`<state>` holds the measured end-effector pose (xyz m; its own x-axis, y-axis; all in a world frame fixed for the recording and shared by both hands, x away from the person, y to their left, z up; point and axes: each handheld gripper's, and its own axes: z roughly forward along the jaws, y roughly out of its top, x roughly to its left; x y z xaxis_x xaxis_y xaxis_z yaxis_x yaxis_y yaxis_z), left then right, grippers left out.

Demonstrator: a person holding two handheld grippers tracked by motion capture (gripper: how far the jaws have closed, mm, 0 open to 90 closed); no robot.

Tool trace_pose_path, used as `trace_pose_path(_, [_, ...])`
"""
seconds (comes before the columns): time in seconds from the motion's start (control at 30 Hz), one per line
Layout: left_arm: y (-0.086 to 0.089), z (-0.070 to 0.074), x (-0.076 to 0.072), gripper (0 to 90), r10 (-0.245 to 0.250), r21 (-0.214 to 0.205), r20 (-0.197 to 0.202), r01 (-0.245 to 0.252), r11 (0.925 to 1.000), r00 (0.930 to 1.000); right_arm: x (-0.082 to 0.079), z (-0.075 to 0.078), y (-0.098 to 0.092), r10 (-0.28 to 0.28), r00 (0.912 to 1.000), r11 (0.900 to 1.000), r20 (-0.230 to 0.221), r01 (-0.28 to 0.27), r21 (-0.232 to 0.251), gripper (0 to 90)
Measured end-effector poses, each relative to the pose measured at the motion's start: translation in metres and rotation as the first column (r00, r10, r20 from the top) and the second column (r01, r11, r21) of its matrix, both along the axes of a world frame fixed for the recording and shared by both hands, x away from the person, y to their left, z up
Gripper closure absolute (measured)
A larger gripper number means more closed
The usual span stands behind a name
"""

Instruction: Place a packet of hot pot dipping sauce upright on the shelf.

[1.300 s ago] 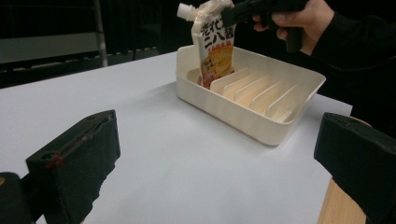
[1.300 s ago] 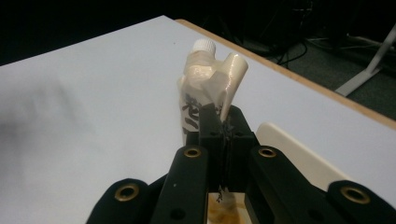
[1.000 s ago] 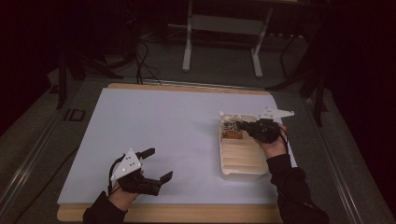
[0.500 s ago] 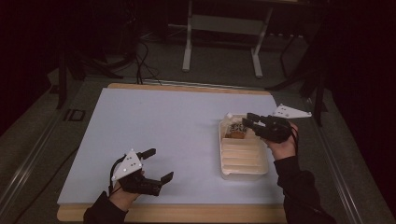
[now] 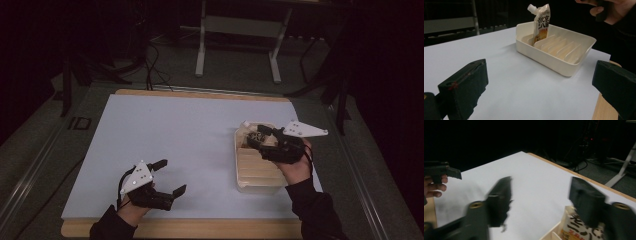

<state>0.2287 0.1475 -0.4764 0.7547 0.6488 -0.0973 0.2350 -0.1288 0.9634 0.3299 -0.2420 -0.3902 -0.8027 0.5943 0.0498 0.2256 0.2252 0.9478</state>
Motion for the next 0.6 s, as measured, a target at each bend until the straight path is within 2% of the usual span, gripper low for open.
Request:
trace_pose_path(0.07, [0.000,0.000,-0.001,0.5,-0.002,0.000,0.002,0.002,1.0000,1.0000,-0.005,0.000,0.007,-0.012,0.9999,0.9999,-0.003,0.012,-0.012,21.6])
trace_pose_path(0.17, [0.000,0.001,-0.001,0.5,-0.002,0.000,0.006,0.002,1.0000,1.0000,-0.014,0.000,0.015,-0.028,0.9996,0.9989,-0.002,0.028,-0.037,16.3])
trace_pose_path(0.23, [0.001,0.001,-0.002,0.5,-0.002,-0.002,0.005,0.002,1.0000,1.0000,-0.018,0.000,0.019,-0.006,0.9999,0.9995,-0.016,0.005,-0.031,13.5])
trace_pose_path(0.43, [0.001,0.001,-0.003,0.5,-0.002,-0.006,0.008,0.002,1.0000,1.0000,-0.033,-0.005,0.030,0.044,0.9984,0.9983,-0.034,-0.046,-0.037,10.8])
trace_pose_path(0.6, [0.002,0.001,-0.002,0.5,-0.002,-0.005,0.003,0.002,1.0000,1.0000,-0.042,-0.011,0.031,0.069,0.9959,0.9975,-0.059,-0.070,-0.011,10.8])
